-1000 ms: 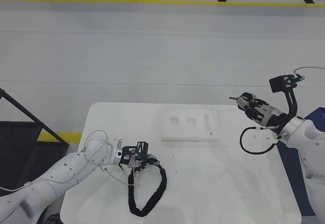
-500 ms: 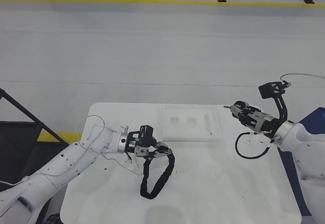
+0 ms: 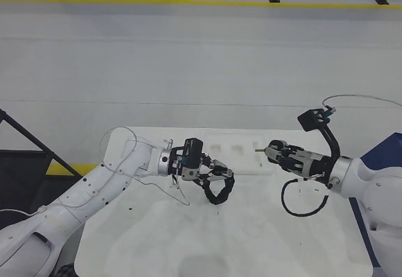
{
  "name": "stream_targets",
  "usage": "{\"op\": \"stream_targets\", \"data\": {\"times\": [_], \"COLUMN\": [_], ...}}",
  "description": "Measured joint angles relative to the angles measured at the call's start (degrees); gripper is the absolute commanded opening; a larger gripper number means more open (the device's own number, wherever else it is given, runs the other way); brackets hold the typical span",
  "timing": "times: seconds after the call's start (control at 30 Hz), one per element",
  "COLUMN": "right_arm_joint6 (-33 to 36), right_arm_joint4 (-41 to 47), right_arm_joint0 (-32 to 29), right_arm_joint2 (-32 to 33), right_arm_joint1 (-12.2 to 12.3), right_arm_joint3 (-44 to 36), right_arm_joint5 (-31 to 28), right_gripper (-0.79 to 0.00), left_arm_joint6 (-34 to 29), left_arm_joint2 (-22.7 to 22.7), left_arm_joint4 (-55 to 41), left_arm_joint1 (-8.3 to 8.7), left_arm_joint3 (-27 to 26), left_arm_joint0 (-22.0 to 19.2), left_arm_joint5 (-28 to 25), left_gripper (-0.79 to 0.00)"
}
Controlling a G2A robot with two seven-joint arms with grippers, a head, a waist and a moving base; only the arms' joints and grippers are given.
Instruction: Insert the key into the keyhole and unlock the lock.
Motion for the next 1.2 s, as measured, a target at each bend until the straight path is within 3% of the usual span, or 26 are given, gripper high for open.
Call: {"op": "stream_targets", "data": {"times": [0.4, 0.93, 1.2], "right_arm_joint6": [1.29, 0.72, 7.38], "right_arm_joint4": [4.91, 4.30, 1.56], "right_arm_joint0": [0.24, -0.43, 0.88], "right_arm_joint2": [0.48, 0.40, 0.93], "right_arm_joint1": [0.30, 0.34, 1.11], "right_arm_joint3": [-1.43, -0.87, -3.98], "right_arm_joint5": [1.33, 1.58, 12.10], "right_gripper": [-0.785, -0.785, -0.785], "left_arm_joint6": [4.74, 4.79, 1.80], "left_arm_joint2": [0.87, 0.87, 0.17], "left_arm_joint4": [1.06, 1.11, -1.43], "left_arm_joint1": [-3.95, -3.96, -4.39], "left_arm_joint3": [2.85, 2.85, 0.57], "left_arm_joint0": [-2.58, -2.58, 0.25], "left_arm_joint5": [3.27, 3.30, 7.36], "left_gripper": [-0.785, -0.785, -0.785]}}
